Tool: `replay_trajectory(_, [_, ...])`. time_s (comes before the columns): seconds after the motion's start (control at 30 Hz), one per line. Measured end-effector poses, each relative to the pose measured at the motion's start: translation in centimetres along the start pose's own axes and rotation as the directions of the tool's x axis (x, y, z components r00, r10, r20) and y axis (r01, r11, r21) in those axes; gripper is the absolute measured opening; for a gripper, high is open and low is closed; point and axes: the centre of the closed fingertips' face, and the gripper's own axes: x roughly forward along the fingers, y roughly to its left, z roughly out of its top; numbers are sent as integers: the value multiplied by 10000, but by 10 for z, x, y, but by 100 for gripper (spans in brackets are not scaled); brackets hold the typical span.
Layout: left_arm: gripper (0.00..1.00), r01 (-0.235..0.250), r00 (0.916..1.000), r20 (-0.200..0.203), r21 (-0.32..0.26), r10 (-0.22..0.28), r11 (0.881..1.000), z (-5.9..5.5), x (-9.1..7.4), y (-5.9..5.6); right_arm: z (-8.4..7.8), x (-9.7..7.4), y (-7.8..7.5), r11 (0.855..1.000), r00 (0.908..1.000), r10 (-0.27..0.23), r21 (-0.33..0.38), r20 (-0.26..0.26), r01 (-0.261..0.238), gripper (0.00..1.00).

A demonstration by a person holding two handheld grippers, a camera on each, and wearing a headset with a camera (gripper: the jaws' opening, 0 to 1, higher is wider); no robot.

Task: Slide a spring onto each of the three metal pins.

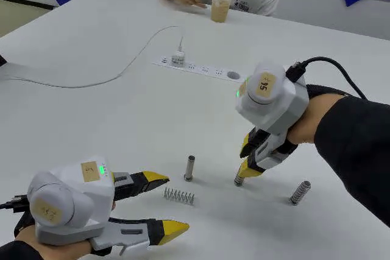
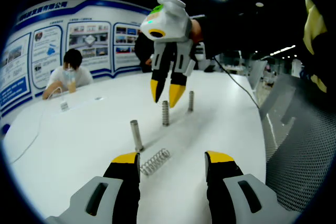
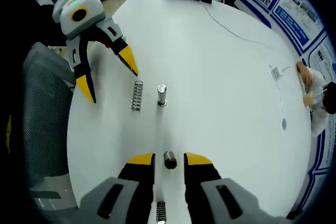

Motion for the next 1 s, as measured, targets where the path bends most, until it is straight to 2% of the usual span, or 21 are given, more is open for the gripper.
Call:
replay_trajectory(0.37, [51, -40, 10000, -2, -17, 40, 10000, -1, -1, 2, 22, 8, 20, 9995, 9982, 329, -37, 493, -327, 21])
replay_trajectory(0.77, [50, -31, 10000, -17, -50, 30, 10000, -2, 0, 1, 35, 26, 41, 9973, 9947, 738, -44, 716, -737, 20])
replay_trajectory(1.0, [50, -23, 10000, -41, -51, 23, 10000, -2, 0, 1, 45, 34, 47, 9968, 9918, 796, 28, 1002, -803, 19])
